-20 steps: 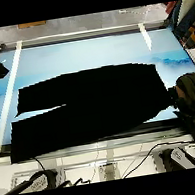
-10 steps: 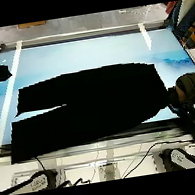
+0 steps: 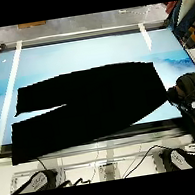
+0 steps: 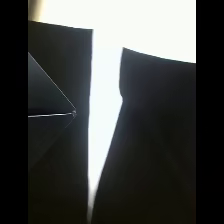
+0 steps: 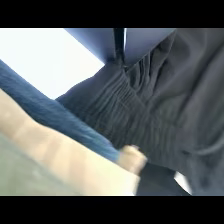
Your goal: Fold the clothes and pants, and hang the long-sleeved shirts on hangers.
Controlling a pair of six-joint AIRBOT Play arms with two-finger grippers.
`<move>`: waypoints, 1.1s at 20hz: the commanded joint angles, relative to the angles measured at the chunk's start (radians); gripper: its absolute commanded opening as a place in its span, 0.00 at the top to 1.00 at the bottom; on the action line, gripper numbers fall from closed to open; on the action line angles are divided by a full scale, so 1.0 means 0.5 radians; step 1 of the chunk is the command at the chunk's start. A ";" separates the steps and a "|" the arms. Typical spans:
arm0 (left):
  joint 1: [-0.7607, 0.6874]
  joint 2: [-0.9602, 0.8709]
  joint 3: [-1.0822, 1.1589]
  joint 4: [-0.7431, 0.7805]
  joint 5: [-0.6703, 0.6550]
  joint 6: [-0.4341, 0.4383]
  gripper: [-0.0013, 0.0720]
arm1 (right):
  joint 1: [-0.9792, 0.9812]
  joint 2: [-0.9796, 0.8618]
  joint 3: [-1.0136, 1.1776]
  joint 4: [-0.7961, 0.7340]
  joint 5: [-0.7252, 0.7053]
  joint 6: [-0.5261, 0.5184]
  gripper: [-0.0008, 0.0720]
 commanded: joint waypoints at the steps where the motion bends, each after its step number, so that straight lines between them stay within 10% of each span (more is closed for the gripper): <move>1: 0.269 0.387 -0.652 -0.003 0.130 0.001 0.97 | 0.007 0.125 0.001 -0.085 -0.002 0.002 0.97; 5: 0.539 0.710 -1.395 -0.002 0.485 -0.217 0.94 | 0.007 0.124 0.001 -0.131 0.070 0.002 0.96; 8: 0.718 0.714 -1.729 -0.002 0.469 -0.394 0.26 | 0.007 0.124 0.001 -0.131 0.085 0.002 0.96; 13: 0.867 0.716 -1.900 0.142 0.452 -0.611 0.37 | 0.007 0.124 0.001 -0.131 0.091 0.002 0.96; 22: 0.880 0.715 -1.901 0.490 0.584 -0.831 0.23 | 0.007 0.124 0.001 -0.131 0.092 0.002 0.96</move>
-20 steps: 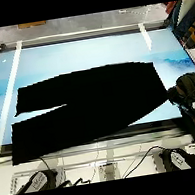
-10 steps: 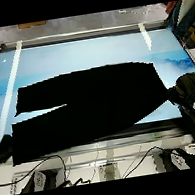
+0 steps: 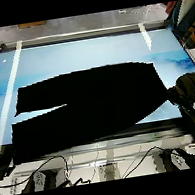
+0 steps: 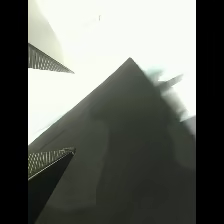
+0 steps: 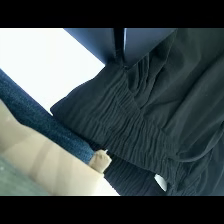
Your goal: Fold the clothes and pants, and hang the long-sleeved shirts on hangers.
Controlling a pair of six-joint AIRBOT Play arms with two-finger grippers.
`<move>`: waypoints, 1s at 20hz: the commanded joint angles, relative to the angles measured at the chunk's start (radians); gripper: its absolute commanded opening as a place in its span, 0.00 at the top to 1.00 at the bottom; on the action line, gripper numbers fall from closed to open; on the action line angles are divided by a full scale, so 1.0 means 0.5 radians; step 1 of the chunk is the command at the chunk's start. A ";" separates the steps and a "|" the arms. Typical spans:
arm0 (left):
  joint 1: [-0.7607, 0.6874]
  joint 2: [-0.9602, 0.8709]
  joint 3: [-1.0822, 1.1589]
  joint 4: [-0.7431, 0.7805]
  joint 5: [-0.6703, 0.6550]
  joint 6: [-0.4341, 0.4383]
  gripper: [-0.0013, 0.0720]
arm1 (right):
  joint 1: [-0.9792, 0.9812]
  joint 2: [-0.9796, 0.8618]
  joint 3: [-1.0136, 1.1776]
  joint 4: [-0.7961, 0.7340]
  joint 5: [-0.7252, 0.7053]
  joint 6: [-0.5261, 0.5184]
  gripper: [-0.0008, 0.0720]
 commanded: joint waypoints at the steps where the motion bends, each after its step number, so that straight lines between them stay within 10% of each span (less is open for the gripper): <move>1: 0.008 0.000 -0.009 0.070 0.099 -0.092 0.23 | 0.002 0.002 0.001 -0.001 0.001 0.000 0.96; 20: 0.008 -0.133 -0.127 0.102 0.327 -0.365 0.22 | 0.002 0.002 0.001 -0.006 0.002 0.000 0.96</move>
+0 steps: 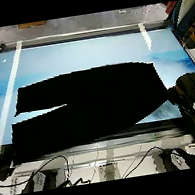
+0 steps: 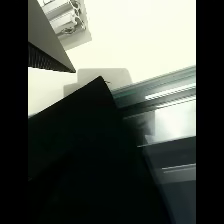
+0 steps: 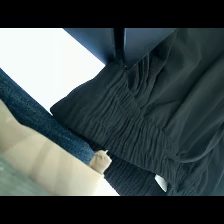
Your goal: Fold the clothes and pants, and hang the long-sleeved shirts on hangers.
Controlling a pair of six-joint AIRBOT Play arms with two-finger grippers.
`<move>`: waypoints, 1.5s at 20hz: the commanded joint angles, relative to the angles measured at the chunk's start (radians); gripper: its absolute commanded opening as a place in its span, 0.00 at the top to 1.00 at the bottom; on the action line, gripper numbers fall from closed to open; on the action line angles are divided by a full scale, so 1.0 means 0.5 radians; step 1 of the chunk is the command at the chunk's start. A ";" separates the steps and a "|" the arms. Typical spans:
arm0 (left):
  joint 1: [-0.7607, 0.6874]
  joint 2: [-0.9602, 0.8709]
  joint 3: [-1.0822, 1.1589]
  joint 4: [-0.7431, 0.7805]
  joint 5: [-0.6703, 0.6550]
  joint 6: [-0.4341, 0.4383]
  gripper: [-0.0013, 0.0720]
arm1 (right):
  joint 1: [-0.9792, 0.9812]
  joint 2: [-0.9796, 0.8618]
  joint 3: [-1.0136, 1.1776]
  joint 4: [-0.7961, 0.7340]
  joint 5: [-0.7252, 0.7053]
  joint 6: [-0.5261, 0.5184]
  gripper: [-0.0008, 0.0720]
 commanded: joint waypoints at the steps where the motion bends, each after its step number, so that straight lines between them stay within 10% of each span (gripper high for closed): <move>1: 0.002 -0.109 -0.002 -0.001 0.014 -0.044 0.22 | 0.002 0.002 0.001 0.001 0.000 0.000 0.96; 8: 0.002 -0.153 0.039 -0.002 0.124 -0.039 0.97 | 0.002 0.002 0.001 0.001 0.006 0.000 0.96; 21: -0.117 -0.060 0.651 -0.837 0.137 0.890 0.97 | 0.001 0.512 0.256 -0.393 0.432 0.108 0.97; 30: -0.657 -0.134 0.720 -0.847 0.625 0.761 0.97 | 0.002 0.939 0.308 -0.676 0.659 0.336 0.97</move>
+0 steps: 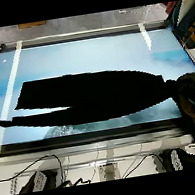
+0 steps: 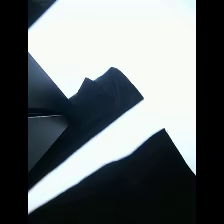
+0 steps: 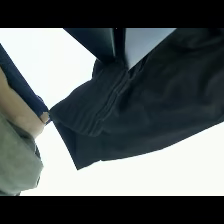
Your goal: Fold the clothes and pants, and hang the long-sleeved shirts on hangers.
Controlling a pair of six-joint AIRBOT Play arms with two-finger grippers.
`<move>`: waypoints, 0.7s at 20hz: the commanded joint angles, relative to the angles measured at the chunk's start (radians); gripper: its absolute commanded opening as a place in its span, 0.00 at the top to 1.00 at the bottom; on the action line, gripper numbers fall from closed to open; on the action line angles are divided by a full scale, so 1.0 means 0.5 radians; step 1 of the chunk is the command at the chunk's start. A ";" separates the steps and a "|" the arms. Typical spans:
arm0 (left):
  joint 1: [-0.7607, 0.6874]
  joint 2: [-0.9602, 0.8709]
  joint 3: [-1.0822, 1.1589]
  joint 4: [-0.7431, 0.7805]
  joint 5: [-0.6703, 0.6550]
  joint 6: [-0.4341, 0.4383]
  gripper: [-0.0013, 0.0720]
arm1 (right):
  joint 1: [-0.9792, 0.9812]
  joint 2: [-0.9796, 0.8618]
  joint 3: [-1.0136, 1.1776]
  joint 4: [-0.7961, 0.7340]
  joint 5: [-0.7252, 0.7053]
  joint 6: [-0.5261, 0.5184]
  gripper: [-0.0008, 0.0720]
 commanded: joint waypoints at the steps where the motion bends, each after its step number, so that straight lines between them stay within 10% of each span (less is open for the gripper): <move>1: -0.224 -0.127 0.096 -0.020 0.217 -0.147 0.97 | 0.002 0.026 0.009 -0.035 -0.031 0.073 0.97; 14: -0.778 -1.344 1.290 -0.024 0.224 -0.607 0.97 | 0.146 -1.379 0.687 0.435 -0.574 0.208 0.97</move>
